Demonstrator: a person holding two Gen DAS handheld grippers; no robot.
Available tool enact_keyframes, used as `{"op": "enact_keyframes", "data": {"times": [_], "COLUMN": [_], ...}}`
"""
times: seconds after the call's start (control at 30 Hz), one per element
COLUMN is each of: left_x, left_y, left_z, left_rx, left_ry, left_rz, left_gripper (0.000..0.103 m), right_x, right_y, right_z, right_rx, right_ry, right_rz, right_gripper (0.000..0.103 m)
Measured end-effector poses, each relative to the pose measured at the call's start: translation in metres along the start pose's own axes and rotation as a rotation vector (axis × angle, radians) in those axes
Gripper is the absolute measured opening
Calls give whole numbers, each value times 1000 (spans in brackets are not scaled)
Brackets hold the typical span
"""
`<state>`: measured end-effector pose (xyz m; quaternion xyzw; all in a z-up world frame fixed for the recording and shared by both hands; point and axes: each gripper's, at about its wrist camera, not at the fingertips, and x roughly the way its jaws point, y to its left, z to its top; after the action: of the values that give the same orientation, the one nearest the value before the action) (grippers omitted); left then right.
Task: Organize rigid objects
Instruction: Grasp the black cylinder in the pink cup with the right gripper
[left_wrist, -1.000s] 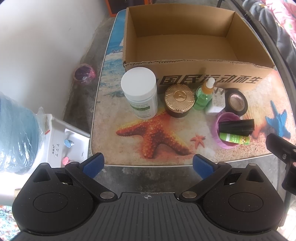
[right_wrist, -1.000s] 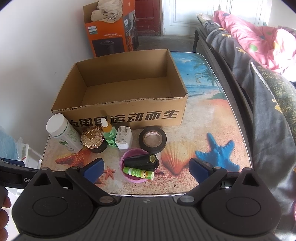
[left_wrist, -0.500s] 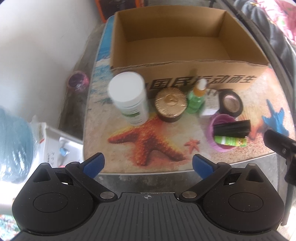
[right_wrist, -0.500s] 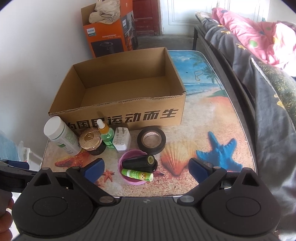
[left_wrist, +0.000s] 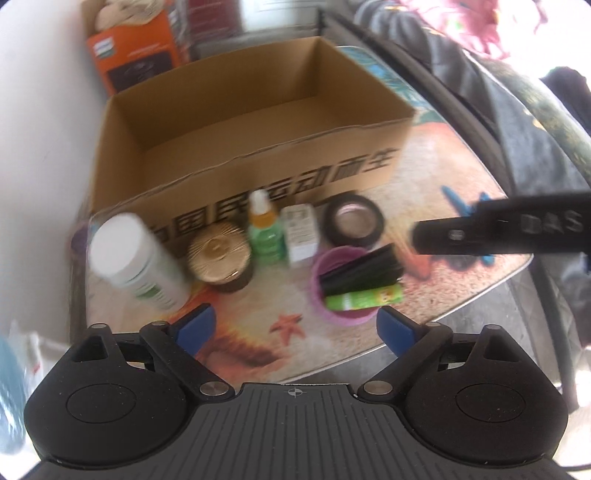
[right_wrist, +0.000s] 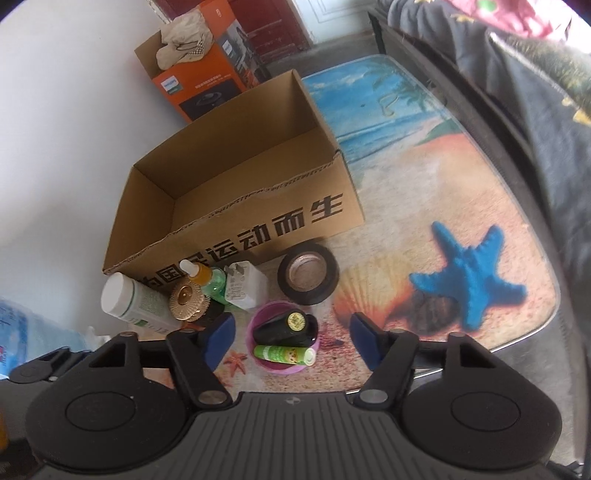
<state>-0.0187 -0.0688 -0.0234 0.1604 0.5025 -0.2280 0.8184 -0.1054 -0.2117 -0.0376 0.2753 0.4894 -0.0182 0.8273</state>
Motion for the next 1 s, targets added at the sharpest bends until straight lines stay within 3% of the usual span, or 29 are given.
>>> {"op": "enact_keyframes", "data": {"times": [0.23,0.47,0.6,1.0], "left_x": [20,30,36,48], "left_y": [-21,-30,-30,-28], "left_z": [5,10,14,15], "left_rx": [72,114,129,153], "left_ry": [20,13,12,-5], "left_rz": [-55,-89,-95,-114], "left_gripper": [66,44,39,36], "right_x": [25,45,51,47], "right_y": [-9,-15,-16,-11], "right_z": [9,14,15,20], "right_rx": [-14,-5,8,36], "right_ry": [-2,47,70,68], "right_rz": [93,101,105,177], "right_gripper": [47,36,28,27]}}
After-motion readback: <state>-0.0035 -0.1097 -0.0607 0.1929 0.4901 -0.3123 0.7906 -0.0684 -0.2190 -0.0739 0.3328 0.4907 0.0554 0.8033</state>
